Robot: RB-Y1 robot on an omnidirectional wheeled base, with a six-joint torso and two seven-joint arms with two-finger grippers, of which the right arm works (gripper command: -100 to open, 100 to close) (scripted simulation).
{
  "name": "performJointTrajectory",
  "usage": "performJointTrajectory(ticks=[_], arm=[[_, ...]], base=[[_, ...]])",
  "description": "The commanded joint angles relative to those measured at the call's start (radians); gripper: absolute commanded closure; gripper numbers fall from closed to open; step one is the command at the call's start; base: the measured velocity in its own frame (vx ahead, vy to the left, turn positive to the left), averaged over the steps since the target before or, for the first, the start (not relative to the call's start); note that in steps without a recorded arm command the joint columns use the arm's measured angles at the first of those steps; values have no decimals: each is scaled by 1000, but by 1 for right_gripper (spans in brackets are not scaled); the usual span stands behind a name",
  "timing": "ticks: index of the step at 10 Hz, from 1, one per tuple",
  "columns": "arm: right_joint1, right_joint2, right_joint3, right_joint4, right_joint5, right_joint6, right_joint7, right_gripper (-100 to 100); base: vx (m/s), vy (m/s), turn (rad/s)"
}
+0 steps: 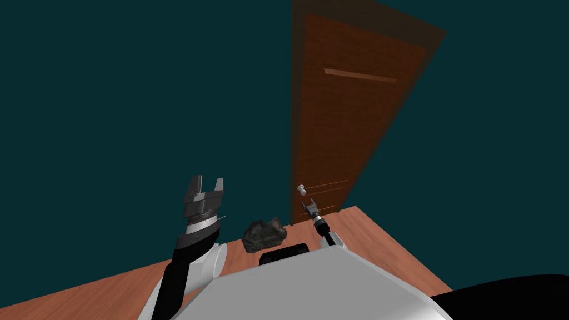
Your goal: Pull the door open
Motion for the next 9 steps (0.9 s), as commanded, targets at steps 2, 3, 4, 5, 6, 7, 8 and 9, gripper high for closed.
performJointTrajectory(ticks=[2,3,4,5,6,7,8,9], arm=[[-11,16,48,9,-43,20,49,-100],[-17,26,72,13,-65,30,74,-100],[-19,31,83,15,-75,35,85,-100],[-24,40,105,19,-95,45,107,-100],[-29,50,125,22,-113,54,127,-100],[-31,54,134,23,-121,58,136,-100],[-31,54,134,23,-121,58,136,-100],[-31,54,134,23,-121,58,136,-100]], base=[[56,-69,-43],[68,-73,-65],[83,-56,-101],[112,-53,-142],[33,-34,15],[0,0,0],[-10,13,-38],[-4,5,-15]])
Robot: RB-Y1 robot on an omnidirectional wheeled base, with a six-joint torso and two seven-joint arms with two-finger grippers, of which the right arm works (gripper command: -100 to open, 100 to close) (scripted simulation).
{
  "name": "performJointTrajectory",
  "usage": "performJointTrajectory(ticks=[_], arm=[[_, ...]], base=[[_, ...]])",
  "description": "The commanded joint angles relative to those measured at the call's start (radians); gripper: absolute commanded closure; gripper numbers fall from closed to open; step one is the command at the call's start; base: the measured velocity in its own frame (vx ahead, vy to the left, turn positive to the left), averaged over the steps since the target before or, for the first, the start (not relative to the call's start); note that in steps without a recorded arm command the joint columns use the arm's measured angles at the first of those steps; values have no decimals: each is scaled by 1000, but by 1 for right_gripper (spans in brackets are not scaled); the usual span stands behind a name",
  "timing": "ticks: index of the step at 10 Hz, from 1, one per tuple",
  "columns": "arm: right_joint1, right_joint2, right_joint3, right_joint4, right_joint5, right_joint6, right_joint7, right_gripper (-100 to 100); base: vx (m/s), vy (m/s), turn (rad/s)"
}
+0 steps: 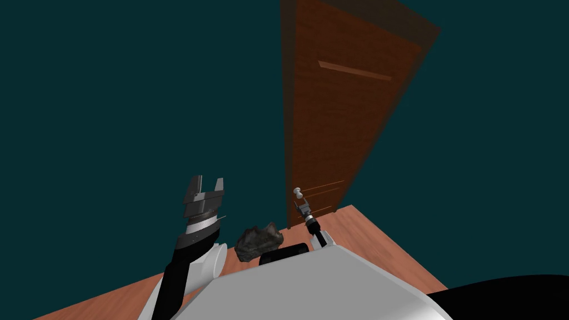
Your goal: Pull the door open
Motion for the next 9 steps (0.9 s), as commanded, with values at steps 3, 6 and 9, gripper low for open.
performJointTrajectory(ticks=[3,6,9], arm=[[-1,1,0,2,-1,-1,1,-100],[-1,1,0,2,-1,-1,1,-100],[-43,-43,-8,57,-4,-9,-5,-100]], base=[[3,-3,10],[-2,3,-9],[-40,-16,94]])
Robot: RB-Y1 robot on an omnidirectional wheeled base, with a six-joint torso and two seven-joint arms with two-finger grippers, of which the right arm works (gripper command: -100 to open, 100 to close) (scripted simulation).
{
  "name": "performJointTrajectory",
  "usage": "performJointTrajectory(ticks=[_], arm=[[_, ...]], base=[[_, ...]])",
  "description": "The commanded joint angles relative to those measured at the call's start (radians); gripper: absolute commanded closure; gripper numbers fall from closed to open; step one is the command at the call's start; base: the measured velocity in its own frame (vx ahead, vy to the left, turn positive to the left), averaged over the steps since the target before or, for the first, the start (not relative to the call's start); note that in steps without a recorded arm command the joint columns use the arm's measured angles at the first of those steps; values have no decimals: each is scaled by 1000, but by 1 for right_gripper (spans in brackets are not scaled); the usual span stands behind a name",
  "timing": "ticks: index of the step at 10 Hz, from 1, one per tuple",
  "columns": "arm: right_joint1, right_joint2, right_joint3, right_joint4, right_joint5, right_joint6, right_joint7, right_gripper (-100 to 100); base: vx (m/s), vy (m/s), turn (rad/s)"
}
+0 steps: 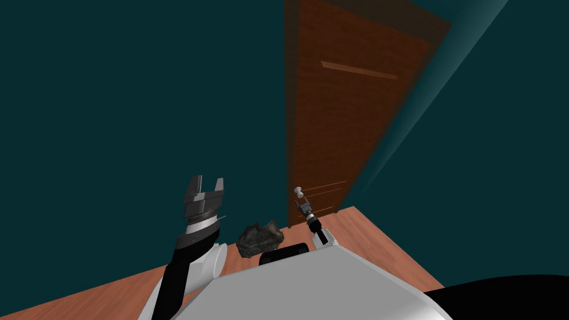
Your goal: Pull the door open
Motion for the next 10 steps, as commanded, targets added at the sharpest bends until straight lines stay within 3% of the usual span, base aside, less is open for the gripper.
performJointTrajectory(ticks=[1,5,8,10], arm=[[-17,-9,-6,30,-2,-10,4,-100],[-81,-21,-16,112,10,-28,15,-100],[-134,-2,-26,178,21,-46,28,-100],[-146,7,-28,192,22,-50,30,-100]], base=[[-58,-17,17],[-14,2,15],[21,-5,-56],[44,-15,-109]])
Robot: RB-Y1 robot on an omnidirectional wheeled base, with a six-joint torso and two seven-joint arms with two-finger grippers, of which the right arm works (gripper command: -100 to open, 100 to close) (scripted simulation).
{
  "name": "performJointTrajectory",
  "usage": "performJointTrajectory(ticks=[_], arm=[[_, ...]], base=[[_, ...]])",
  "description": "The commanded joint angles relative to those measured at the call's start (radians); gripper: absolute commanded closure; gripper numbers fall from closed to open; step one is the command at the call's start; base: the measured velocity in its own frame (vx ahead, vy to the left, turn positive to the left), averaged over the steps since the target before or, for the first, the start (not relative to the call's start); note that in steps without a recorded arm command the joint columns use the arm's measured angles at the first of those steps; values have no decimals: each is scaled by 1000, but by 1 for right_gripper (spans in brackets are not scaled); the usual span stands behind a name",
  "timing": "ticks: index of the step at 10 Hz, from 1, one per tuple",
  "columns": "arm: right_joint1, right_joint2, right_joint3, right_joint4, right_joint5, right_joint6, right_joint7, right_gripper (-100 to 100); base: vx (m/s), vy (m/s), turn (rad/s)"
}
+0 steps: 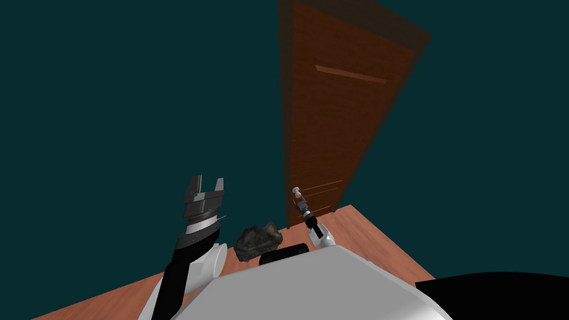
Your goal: Pull the door open
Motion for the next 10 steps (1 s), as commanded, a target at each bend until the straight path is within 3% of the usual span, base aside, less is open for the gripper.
performJointTrajectory(ticks=[1,2,10], arm=[[-21,8,-6,28,-1,-10,6,-100],[-33,20,-9,41,-1,-15,8,-100],[-33,20,-9,41,-1,-15,8,-100]], base=[[61,-21,-115],[-12,9,-30],[-1,1,-3]])
